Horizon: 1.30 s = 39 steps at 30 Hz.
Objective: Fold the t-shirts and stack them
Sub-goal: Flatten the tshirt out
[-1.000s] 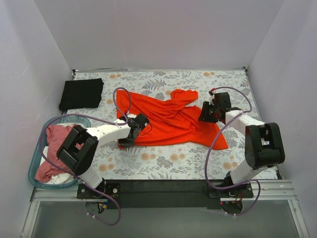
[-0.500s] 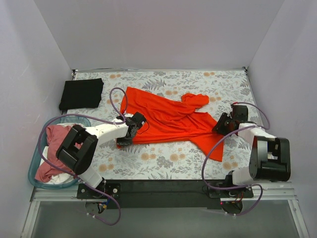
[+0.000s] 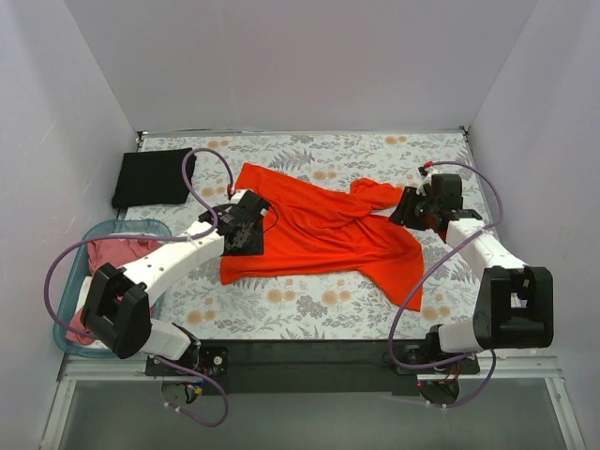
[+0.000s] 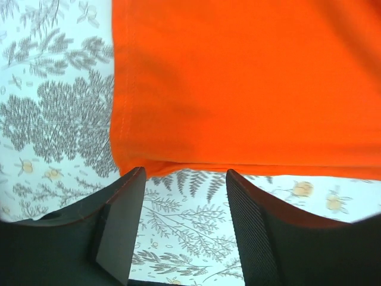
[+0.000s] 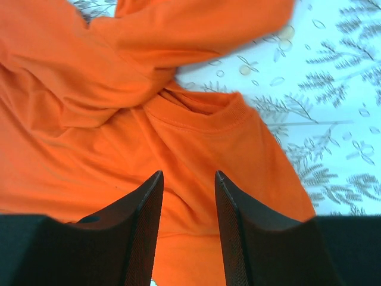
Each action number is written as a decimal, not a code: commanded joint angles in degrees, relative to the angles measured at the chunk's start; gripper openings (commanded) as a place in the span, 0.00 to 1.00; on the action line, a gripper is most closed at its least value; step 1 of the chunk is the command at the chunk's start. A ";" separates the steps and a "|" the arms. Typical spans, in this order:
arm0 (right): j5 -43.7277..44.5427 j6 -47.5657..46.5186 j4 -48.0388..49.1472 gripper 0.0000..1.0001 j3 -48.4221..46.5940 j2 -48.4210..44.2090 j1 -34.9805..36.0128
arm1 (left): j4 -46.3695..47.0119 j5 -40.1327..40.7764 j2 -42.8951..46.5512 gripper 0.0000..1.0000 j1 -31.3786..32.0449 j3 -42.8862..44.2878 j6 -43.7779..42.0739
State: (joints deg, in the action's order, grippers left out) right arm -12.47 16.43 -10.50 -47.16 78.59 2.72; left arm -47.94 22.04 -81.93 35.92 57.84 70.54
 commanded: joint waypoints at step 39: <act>1.05 -0.69 2.16 0.49 -33.44 34.19 -1.14 | 17.27 -7.36 -43.33 0.56 -21.33 42.44 -3.22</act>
State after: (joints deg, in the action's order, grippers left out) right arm -11.03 15.77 -7.22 -77.01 115.13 1.83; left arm -28.60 15.81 -128.05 14.79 98.61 68.62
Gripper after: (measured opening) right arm 0.467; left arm 0.527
